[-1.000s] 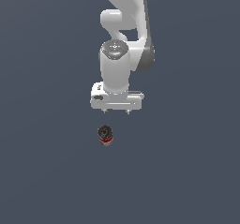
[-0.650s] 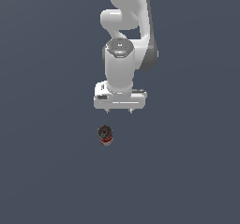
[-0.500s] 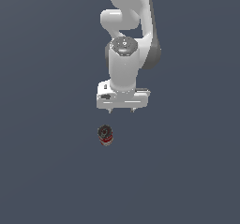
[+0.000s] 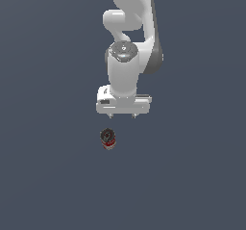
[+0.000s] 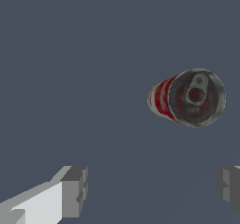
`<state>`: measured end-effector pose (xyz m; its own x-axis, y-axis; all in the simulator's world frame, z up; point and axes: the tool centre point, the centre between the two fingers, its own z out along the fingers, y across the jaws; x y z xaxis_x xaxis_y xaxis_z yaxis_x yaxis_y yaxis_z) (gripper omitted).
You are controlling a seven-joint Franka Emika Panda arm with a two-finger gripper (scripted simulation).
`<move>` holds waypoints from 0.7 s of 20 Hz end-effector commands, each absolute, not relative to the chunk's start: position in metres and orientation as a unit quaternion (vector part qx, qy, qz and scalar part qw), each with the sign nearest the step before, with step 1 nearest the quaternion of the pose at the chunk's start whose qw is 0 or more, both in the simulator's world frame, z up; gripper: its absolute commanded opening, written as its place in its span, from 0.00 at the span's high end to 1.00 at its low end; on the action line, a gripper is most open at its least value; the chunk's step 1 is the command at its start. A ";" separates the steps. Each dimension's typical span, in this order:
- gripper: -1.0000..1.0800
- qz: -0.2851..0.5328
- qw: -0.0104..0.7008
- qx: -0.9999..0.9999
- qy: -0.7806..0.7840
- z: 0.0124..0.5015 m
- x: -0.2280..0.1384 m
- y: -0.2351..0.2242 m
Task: Pick up the object and move it to a goal position.
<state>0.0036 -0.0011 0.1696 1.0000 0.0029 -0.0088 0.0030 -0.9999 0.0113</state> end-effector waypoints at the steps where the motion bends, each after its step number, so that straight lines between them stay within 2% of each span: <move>1: 0.04 -0.004 0.004 1.000 -0.018 0.165 0.010 -0.008; 14: 0.04 -0.001 0.000 0.989 -0.150 0.132 0.052 -0.062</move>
